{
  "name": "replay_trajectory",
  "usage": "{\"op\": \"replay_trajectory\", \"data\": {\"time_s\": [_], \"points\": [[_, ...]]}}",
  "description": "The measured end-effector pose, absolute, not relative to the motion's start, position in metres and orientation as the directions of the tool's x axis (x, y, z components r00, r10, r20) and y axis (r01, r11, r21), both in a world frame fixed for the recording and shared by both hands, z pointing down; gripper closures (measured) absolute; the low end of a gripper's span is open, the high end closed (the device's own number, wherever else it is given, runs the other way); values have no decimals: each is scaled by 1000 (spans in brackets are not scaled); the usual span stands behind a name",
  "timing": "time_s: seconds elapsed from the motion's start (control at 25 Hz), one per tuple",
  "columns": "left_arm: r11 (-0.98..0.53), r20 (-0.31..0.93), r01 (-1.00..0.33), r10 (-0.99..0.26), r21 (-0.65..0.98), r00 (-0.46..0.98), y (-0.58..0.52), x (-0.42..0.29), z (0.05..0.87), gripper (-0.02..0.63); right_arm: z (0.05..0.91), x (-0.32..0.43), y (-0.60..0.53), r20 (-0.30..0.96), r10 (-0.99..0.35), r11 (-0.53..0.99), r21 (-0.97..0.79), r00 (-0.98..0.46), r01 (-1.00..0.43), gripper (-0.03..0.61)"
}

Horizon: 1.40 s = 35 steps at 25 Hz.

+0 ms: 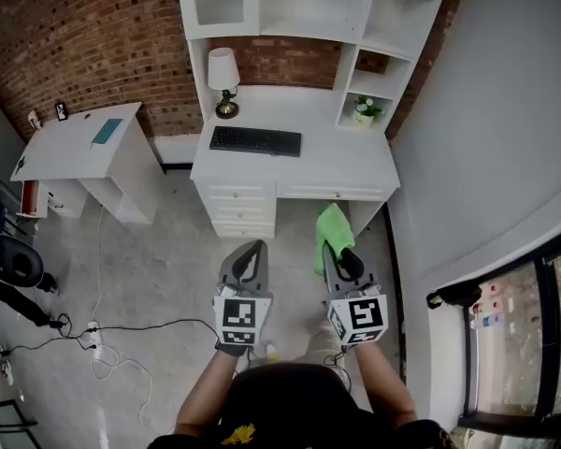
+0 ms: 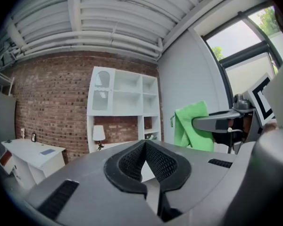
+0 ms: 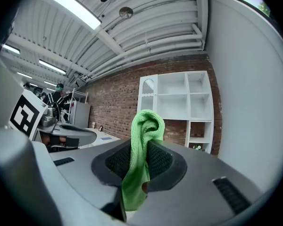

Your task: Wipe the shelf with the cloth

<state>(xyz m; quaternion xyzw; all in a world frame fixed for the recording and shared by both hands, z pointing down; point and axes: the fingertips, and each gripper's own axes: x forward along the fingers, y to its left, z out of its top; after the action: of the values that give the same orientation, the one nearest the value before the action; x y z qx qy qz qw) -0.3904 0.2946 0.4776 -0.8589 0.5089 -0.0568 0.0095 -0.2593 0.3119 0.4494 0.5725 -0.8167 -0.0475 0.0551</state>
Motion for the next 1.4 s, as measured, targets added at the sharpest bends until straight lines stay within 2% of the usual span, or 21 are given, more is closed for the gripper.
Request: {"op": "replay_trajectory", "data": {"time_s": [0.24,0.6,0.88,1.4], "points": [[-477,103,-879,-873,18,476,291,-409,467,597,435,-276,310,7,-947,319,123,-320,-940,514],[-469,101,-883,-879,-7,466,300,-412,463,597,435,-287,309,7,-934,358,68,-358,-931,514],[-455,65,-890,-889,-20,453,297,-415,451,597,431,-293,306,2,-934,355,105,-357,-929,514],[-534,97,-843,-844,-67,527,308,-390,464,597,436,-286,315,14,-939,344,122,-345,-931,514]]}}
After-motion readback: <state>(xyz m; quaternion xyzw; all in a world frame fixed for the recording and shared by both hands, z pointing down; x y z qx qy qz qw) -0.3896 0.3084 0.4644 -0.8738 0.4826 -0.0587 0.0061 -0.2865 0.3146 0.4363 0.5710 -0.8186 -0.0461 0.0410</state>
